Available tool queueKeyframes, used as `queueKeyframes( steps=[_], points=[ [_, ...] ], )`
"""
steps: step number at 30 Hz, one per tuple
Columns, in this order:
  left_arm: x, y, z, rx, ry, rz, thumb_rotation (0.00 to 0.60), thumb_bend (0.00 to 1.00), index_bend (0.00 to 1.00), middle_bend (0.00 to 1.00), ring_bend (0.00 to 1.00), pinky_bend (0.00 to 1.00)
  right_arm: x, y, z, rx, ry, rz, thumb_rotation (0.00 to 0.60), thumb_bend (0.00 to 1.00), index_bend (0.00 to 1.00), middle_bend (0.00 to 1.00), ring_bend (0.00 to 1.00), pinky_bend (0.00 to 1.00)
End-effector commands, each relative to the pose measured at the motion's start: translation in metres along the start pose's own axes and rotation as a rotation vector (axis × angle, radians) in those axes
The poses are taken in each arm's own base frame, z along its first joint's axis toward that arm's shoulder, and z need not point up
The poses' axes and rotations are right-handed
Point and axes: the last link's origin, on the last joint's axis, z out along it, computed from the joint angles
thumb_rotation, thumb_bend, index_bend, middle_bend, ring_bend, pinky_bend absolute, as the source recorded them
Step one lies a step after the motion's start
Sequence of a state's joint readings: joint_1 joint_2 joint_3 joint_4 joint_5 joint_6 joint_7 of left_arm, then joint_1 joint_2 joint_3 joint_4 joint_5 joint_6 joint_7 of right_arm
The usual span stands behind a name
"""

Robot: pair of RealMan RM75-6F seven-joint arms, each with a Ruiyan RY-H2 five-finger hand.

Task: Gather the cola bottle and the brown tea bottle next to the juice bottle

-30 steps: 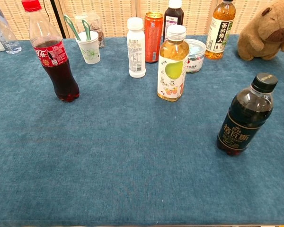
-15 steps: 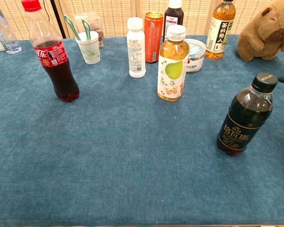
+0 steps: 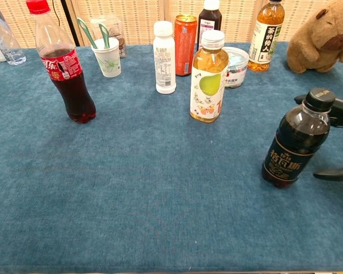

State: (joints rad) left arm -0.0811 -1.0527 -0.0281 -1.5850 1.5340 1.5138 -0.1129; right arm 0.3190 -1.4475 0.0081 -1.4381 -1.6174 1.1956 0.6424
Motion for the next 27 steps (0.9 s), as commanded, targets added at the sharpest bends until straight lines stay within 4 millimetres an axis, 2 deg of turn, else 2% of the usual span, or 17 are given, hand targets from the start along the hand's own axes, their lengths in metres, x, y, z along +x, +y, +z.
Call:
queueKeyframes(
  steps=[1, 3, 9, 10, 12, 15, 18, 24, 27],
  points=[
    [0.000, 0.000, 0.000, 0.002, 0.001, -0.001, 0.600, 0.00, 0.00, 0.00, 0.00, 0.00, -0.006, -0.001, 0.007, 0.001, 0.019, 0.017, 0.600, 0.00, 0.06, 0.15, 0.07, 0.22],
    [0.001, -0.001, 0.000, 0.003, 0.003, -0.003, 0.600, 0.00, 0.00, 0.00, 0.00, 0.00, -0.009, -0.002, 0.010, 0.004, 0.044, 0.034, 0.600, 0.00, 0.15, 0.25, 0.17, 0.28],
    [0.001, -0.002, 0.001, 0.012, 0.002, -0.006, 0.600, 0.00, 0.00, 0.00, 0.00, 0.00, -0.020, -0.009, 0.016, 0.043, 0.116, 0.061, 0.600, 0.00, 0.42, 0.48, 0.40, 0.47],
    [0.001, -0.002, 0.001, 0.012, 0.002, -0.006, 0.600, 0.00, 0.00, 0.00, 0.00, 0.00, -0.021, -0.009, 0.017, 0.046, 0.123, 0.065, 0.600, 0.01, 0.46, 0.51, 0.42, 0.47],
    [0.001, -0.002, 0.001, 0.011, 0.002, -0.008, 0.600, 0.00, 0.00, 0.00, 0.00, 0.00, -0.023, -0.011, 0.019, 0.056, 0.147, 0.077, 0.600, 0.13, 0.53, 0.57, 0.47, 0.48],
    [0.001, -0.002, 0.001, 0.010, 0.003, -0.008, 0.600, 0.00, 0.00, 0.00, 0.00, 0.00, -0.026, -0.012, 0.020, 0.064, 0.168, 0.087, 0.600, 0.35, 0.59, 0.61, 0.50, 0.50],
    [0.001, -0.002, 0.001, 0.011, 0.002, -0.010, 0.600, 0.00, 0.00, 0.00, 0.00, 0.00, -0.026, -0.013, 0.020, 0.070, 0.182, 0.086, 0.600, 0.47, 0.61, 0.63, 0.52, 0.52],
    [0.001, -0.002, 0.001, 0.012, -0.002, -0.013, 0.600, 0.00, 0.00, 0.00, 0.00, 0.00, -0.022, -0.019, 0.020, 0.096, 0.211, 0.071, 0.600, 0.51, 0.61, 0.64, 0.52, 0.53],
    [0.001, -0.002, 0.001, 0.014, -0.003, -0.015, 0.600, 0.00, 0.00, 0.00, 0.00, 0.00, -0.014, -0.024, 0.027, 0.113, 0.239, 0.061, 0.600, 0.51, 0.62, 0.64, 0.52, 0.53]
  ],
)
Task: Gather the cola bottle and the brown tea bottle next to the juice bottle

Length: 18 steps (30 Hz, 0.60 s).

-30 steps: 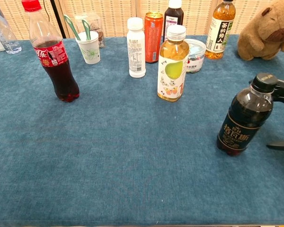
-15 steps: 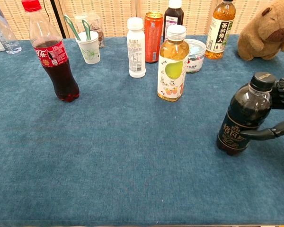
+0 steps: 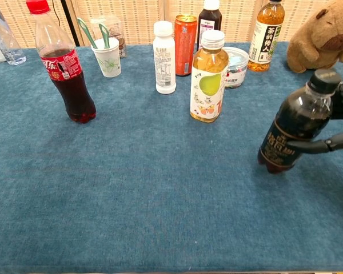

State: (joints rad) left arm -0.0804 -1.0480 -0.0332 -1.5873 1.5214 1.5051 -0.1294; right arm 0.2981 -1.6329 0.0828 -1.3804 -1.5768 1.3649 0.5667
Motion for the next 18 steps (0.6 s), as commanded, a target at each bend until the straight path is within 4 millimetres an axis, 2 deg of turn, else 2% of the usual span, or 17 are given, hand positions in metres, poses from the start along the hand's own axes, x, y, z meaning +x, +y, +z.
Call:
queueKeyframes(
  steps=[1, 7, 11, 18],
  points=[
    [0.000, 0.000, 0.000, 0.000, -0.002, 0.000, 0.600, 0.00, 0.00, 0.00, 0.00, 0.00, 0.007, -0.006, 0.014, 0.021, 0.028, -0.014, 0.600, 0.51, 0.62, 0.64, 0.52, 0.53],
    [0.000, 0.000, -0.001, 0.001, 0.001, 0.000, 0.600, 0.00, 0.00, 0.00, 0.00, 0.00, 0.025, -0.010, 0.054, 0.059, 0.048, -0.112, 0.600, 0.52, 0.62, 0.64, 0.52, 0.53],
    [0.000, -0.002, 0.002, 0.015, 0.006, 0.003, 0.600, 0.00, 0.00, 0.00, 0.00, 0.00, 0.039, -0.003, 0.078, 0.015, 0.079, -0.149, 0.600, 0.52, 0.62, 0.64, 0.52, 0.53],
    [0.000, -0.002, 0.002, 0.015, 0.005, 0.003, 0.600, 0.00, 0.00, 0.00, 0.00, 0.00, 0.043, 0.011, 0.101, -0.059, 0.089, -0.181, 0.600, 0.52, 0.62, 0.64, 0.51, 0.53]
  ],
)
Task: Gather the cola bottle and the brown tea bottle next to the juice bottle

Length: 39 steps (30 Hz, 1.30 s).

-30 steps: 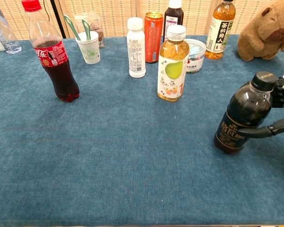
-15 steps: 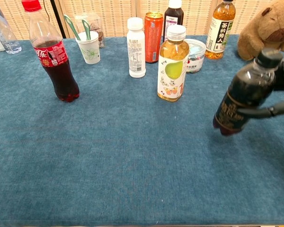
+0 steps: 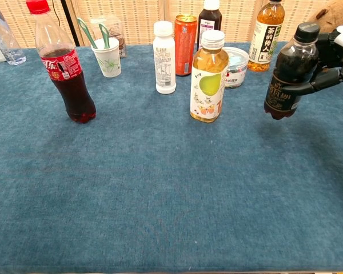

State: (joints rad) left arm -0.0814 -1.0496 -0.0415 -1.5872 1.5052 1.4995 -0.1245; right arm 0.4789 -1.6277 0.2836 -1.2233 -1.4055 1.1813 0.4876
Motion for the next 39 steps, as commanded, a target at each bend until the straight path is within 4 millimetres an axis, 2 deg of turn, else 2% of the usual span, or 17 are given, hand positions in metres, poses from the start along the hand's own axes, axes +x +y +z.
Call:
queueKeyframes(
  steps=[1, 9, 16, 19, 26, 39],
  points=[
    [0.000, 0.000, 0.001, 0.001, -0.001, 0.002, 0.600, 0.00, 0.00, 0.00, 0.00, 0.00, -0.004, 0.003, 0.011, -0.024, -0.001, -0.014, 0.600, 0.52, 0.62, 0.64, 0.51, 0.53],
    [-0.001, -0.002, 0.002, 0.019, 0.001, 0.003, 0.600, 0.00, 0.00, 0.00, 0.00, 0.00, -0.013, 0.003, 0.028, -0.071, 0.002, 0.032, 0.600, 0.52, 0.62, 0.64, 0.51, 0.53],
    [-0.001, -0.003, 0.005, 0.022, -0.005, 0.006, 0.600, 0.00, 0.00, 0.00, 0.00, 0.00, -0.023, -0.009, 0.038, -0.081, 0.000, 0.103, 0.600, 0.52, 0.62, 0.64, 0.51, 0.53],
    [-0.001, -0.003, 0.004, 0.024, -0.006, 0.005, 0.600, 0.00, 0.00, 0.00, 0.00, 0.00, -0.034, -0.016, 0.043, -0.097, -0.011, 0.136, 0.600, 0.52, 0.62, 0.64, 0.51, 0.53],
    [-0.001, -0.003, 0.004, 0.022, -0.006, 0.002, 0.600, 0.00, 0.00, 0.00, 0.00, 0.00, -0.045, -0.015, 0.042, -0.108, -0.019, 0.126, 0.600, 0.52, 0.62, 0.64, 0.51, 0.53],
    [0.000, -0.005, 0.005, 0.027, -0.007, -0.006, 0.600, 0.00, 0.00, 0.00, 0.00, 0.00, -0.052, -0.015, 0.049, -0.100, -0.008, 0.093, 0.600, 0.52, 0.62, 0.64, 0.51, 0.53]
  ],
)
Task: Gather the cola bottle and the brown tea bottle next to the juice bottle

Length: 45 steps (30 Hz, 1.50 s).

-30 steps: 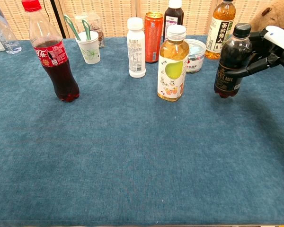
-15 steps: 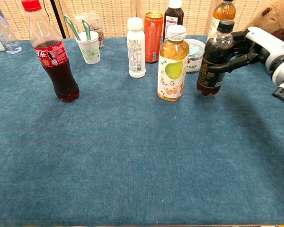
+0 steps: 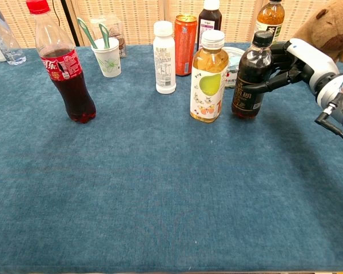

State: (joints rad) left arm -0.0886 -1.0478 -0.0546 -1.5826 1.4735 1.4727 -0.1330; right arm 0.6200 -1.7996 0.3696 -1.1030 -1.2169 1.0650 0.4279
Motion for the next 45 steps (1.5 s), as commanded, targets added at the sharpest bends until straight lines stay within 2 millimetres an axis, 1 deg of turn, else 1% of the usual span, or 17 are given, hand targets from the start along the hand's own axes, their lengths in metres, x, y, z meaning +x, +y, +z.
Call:
queueKeyframes(
  steps=[1, 8, 9, 10, 12, 13, 14, 15, 17, 20, 29, 31, 34, 36, 38, 42, 45],
  points=[
    [0.000, 0.000, 0.000, 0.002, 0.000, -0.002, 0.600, 0.00, 0.00, 0.00, 0.00, 0.00, -0.001, 0.000, 0.003, -0.006, 0.002, -0.005, 0.600, 0.52, 0.62, 0.64, 0.51, 0.53],
    [0.000, 0.000, 0.000, 0.002, -0.002, -0.001, 0.600, 0.00, 0.00, 0.00, 0.00, 0.00, -0.002, 0.002, 0.002, -0.015, -0.006, 0.006, 0.600, 0.51, 0.61, 0.64, 0.50, 0.53],
    [0.000, 0.000, 0.000, 0.002, -0.002, 0.000, 0.600, 0.00, 0.00, 0.00, 0.00, 0.00, -0.002, 0.002, 0.002, -0.015, -0.013, 0.013, 0.600, 0.49, 0.60, 0.63, 0.49, 0.53],
    [0.000, 0.000, 0.000, 0.001, -0.002, 0.000, 0.600, 0.00, 0.00, 0.00, 0.00, 0.00, -0.003, 0.001, 0.001, -0.010, -0.023, 0.017, 0.600, 0.45, 0.59, 0.62, 0.48, 0.53],
    [0.000, 0.000, 0.000, 0.002, -0.003, -0.002, 0.600, 0.00, 0.00, 0.00, 0.00, 0.00, -0.004, -0.001, 0.001, 0.002, -0.035, 0.006, 0.600, 0.22, 0.51, 0.57, 0.43, 0.52],
    [0.000, 0.000, 0.000, 0.002, -0.004, -0.004, 0.600, 0.00, 0.00, 0.00, 0.00, 0.00, -0.004, -0.002, 0.000, 0.008, -0.041, 0.002, 0.600, 0.14, 0.47, 0.53, 0.39, 0.51],
    [0.000, 0.000, 0.000, 0.003, -0.004, -0.007, 0.600, 0.00, 0.00, 0.00, 0.00, 0.00, -0.005, -0.002, 0.000, 0.013, -0.051, -0.002, 0.600, 0.05, 0.39, 0.46, 0.34, 0.50],
    [0.000, 0.000, 0.000, 0.004, -0.003, -0.007, 0.600, 0.00, 0.00, 0.00, 0.00, 0.00, -0.005, -0.002, 0.000, 0.015, -0.056, -0.003, 0.600, 0.01, 0.32, 0.39, 0.28, 0.48],
    [0.000, 0.000, 0.000, 0.005, 0.000, -0.007, 0.600, 0.00, 0.00, 0.00, 0.00, 0.00, -0.005, -0.003, 0.000, 0.019, -0.064, -0.009, 0.600, 0.00, 0.21, 0.30, 0.20, 0.43],
    [0.001, -0.001, 0.000, 0.004, -0.002, -0.009, 0.600, 0.00, 0.00, 0.00, 0.00, 0.00, -0.004, -0.003, 0.000, 0.019, -0.068, -0.018, 0.600, 0.00, 0.14, 0.21, 0.13, 0.39],
    [0.001, -0.001, -0.001, 0.002, 0.000, -0.010, 0.600, 0.00, 0.00, 0.00, 0.00, 0.00, 0.002, -0.002, -0.002, 0.017, -0.046, -0.035, 0.600, 0.00, 0.14, 0.18, 0.11, 0.38],
    [0.001, -0.001, -0.001, 0.001, 0.000, -0.011, 0.600, 0.00, 0.00, 0.00, 0.00, 0.00, 0.003, -0.002, -0.004, 0.022, -0.052, -0.037, 0.600, 0.00, 0.13, 0.16, 0.10, 0.38],
    [0.001, -0.001, -0.001, 0.000, -0.002, -0.011, 0.600, 0.00, 0.00, 0.00, 0.00, 0.00, 0.006, -0.002, -0.007, 0.032, -0.065, -0.055, 0.600, 0.00, 0.09, 0.08, 0.06, 0.36],
    [0.001, -0.001, -0.001, -0.003, -0.005, -0.012, 0.600, 0.00, 0.00, 0.00, 0.00, 0.00, 0.007, -0.003, -0.008, 0.034, -0.076, -0.054, 0.600, 0.00, 0.03, 0.02, 0.02, 0.28],
    [0.001, -0.001, -0.001, -0.006, -0.007, -0.015, 0.600, 0.00, 0.00, 0.00, 0.00, 0.00, 0.008, -0.003, -0.010, 0.031, -0.091, -0.049, 0.600, 0.00, 0.00, 0.00, 0.00, 0.21],
    [0.002, -0.001, -0.001, -0.013, -0.010, -0.025, 0.600, 0.00, 0.00, 0.00, 0.00, 0.00, 0.013, -0.006, -0.015, 0.025, -0.105, -0.048, 0.600, 0.00, 0.00, 0.00, 0.00, 0.08],
    [0.003, -0.002, -0.001, -0.017, -0.013, -0.037, 0.600, 0.00, 0.00, 0.00, 0.00, 0.00, 0.018, -0.010, -0.020, 0.030, -0.103, -0.050, 0.600, 0.00, 0.00, 0.00, 0.00, 0.03]
  ],
)
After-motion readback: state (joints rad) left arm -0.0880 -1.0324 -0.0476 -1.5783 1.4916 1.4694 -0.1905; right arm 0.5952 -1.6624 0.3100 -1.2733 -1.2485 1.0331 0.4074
